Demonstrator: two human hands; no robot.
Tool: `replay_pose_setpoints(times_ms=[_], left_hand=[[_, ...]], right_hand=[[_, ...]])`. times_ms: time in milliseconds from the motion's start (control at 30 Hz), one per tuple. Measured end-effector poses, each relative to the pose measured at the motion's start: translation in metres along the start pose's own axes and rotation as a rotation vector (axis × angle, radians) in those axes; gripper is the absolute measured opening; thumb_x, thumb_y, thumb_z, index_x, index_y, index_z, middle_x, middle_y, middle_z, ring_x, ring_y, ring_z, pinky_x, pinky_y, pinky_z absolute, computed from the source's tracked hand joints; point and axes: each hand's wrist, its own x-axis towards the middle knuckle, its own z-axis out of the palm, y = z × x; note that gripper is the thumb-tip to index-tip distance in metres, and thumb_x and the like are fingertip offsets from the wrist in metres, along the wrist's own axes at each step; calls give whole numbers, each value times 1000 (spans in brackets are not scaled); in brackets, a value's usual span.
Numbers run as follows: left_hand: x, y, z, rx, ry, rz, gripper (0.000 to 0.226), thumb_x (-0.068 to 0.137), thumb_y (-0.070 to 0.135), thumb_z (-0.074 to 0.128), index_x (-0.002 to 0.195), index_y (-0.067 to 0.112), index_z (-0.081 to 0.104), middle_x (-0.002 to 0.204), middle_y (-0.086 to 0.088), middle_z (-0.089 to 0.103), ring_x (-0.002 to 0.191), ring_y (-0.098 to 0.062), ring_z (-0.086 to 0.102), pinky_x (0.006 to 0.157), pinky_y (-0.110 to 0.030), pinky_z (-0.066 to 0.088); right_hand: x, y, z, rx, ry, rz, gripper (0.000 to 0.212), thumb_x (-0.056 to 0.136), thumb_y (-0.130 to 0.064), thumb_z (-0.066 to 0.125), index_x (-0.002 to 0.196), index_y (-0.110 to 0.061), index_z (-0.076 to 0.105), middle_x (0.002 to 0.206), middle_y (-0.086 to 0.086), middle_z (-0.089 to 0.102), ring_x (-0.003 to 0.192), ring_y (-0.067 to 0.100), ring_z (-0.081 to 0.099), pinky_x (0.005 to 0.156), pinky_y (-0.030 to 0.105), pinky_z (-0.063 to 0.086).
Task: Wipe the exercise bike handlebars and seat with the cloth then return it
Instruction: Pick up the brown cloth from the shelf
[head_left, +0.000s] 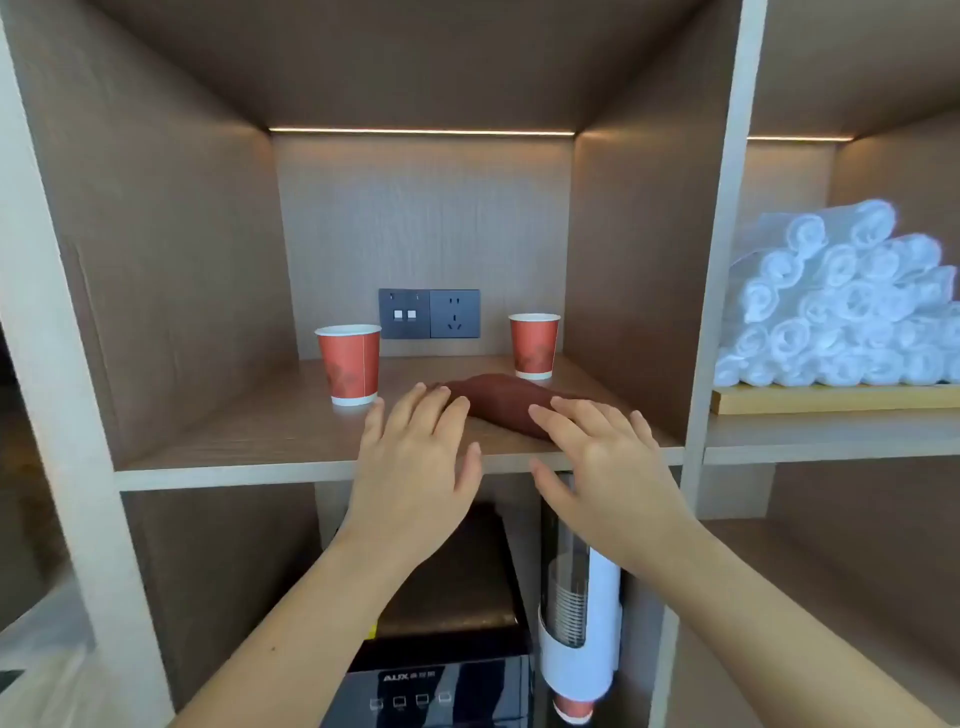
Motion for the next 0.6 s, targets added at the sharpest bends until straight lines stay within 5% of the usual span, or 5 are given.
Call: replay_pose_setpoints(times_ms=[267, 600], left_hand=[[31, -39, 14, -5, 60, 89, 36, 80, 20, 65, 114, 6, 62, 119, -14, 62, 117, -32, 52, 99, -54, 34], [43, -72, 24, -106, 42, 120, 46, 88, 38, 44, 129, 19, 50, 137, -2, 49, 131, -20, 37, 104, -37, 11]], right_hand=[[48, -5, 19, -7, 27, -35, 49, 90, -40, 44, 137, -29, 35, 144, -5, 38, 132, 18, 32, 110, 48, 17], [114, -5, 30, -60, -162, -133, 56, 88, -47, 46, 140, -37, 26, 145, -7, 34, 132, 18, 31, 107, 52, 26]])
